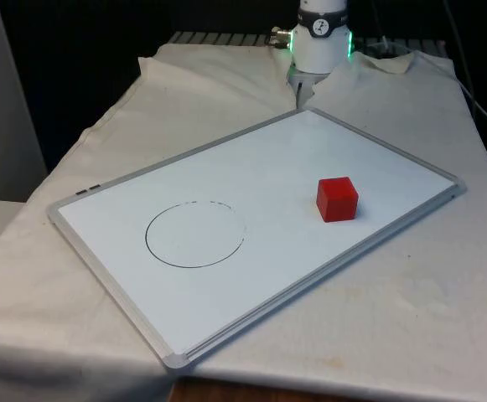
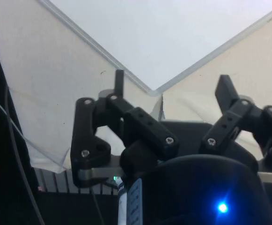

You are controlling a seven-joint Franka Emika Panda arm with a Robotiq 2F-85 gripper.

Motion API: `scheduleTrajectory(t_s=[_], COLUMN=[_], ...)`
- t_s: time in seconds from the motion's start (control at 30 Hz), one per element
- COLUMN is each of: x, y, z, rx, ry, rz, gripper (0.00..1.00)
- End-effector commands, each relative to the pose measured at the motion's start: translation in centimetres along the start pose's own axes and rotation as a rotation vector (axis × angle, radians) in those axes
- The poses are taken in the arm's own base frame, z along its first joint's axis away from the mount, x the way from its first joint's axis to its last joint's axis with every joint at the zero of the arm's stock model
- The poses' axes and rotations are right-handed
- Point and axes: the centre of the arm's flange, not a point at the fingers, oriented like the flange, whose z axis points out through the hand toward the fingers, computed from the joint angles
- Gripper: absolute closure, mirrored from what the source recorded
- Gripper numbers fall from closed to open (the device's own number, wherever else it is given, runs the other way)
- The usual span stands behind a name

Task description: Push the cube into the marked area.

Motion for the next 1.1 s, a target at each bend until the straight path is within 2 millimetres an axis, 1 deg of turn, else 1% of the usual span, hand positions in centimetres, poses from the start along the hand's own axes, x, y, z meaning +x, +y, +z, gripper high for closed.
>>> scheduleTrajectory(t_s=[0.0, 0.03, 0.07, 0.1, 0.23, 0.27, 0.3, 0.33, 0.4, 0.43, 0.53, 0.57, 0.6, 0.63, 0.67, 0.8, 0.83, 0.87, 0.9, 0.93, 0.97, 1.07], x=[0.0, 0.0, 0.0, 0.0, 0.0, 0.0, 0.0, 0.0, 0.0, 0.0, 0.0, 0.1, 0.1, 0.0, 0.1, 0.1, 0.1, 0.1, 0.2, 0.0, 0.2, 0.4], y=[-0.1, -0.2, -0.1, -0.2, -0.3, -0.3, -0.3, -0.3, -0.3, -0.4, -0.4, -1.3, -1.7, -1.1, -2.1, -3.6, -4.3, -4.3, -5.0, -4.8, -5.4, -6.4], z=[-0.1, -0.1, 0.0, 0.0, 0.0, -0.1, -0.1, -0.1, 0.0, -0.1, 0.0, 0.5, 0.7, 0.4, 0.9, 2.0, 2.6, 2.6, 3.1, 3.0, 3.4, 4.2], rx=[-0.003, -0.003, 0.0, -0.003, -0.003, -0.003, -0.003, -0.003, 0.0, -0.003, -0.003, -0.002, -0.001, -0.001, 0.0, 0.001, 0.002, 0.002, 0.003, 0.0, 0.003, 0.003], ry=[0.005, 0.006, 0.0, 0.005, 0.006, 0.007, 0.007, 0.008, 0.0, 0.008, 0.007, 0.01, 0.013, 0.001, 0.014, 0.027, 0.03, 0.03, 0.033, 0.027, 0.034, 0.036], rz=[0.003, 0.003, 0.0, 0.003, 0.002, 0.002, 0.002, 0.002, -0.001, 0.001, 0.002, -0.001, -0.002, -0.005, -0.003, -0.006, -0.007, -0.007, -0.008, -0.011, -0.009, -0.011], gripper=[0.04, 0.14, 0.19, 0.19, 0.4, 0.48, 0.52, 0.63, 0.72, 0.72, 0.86, 0.96, 1.0, 1.0, 1.0, 1.0, 1.0, 1.0, 1.0, 1.0, 1.0, 1.0])
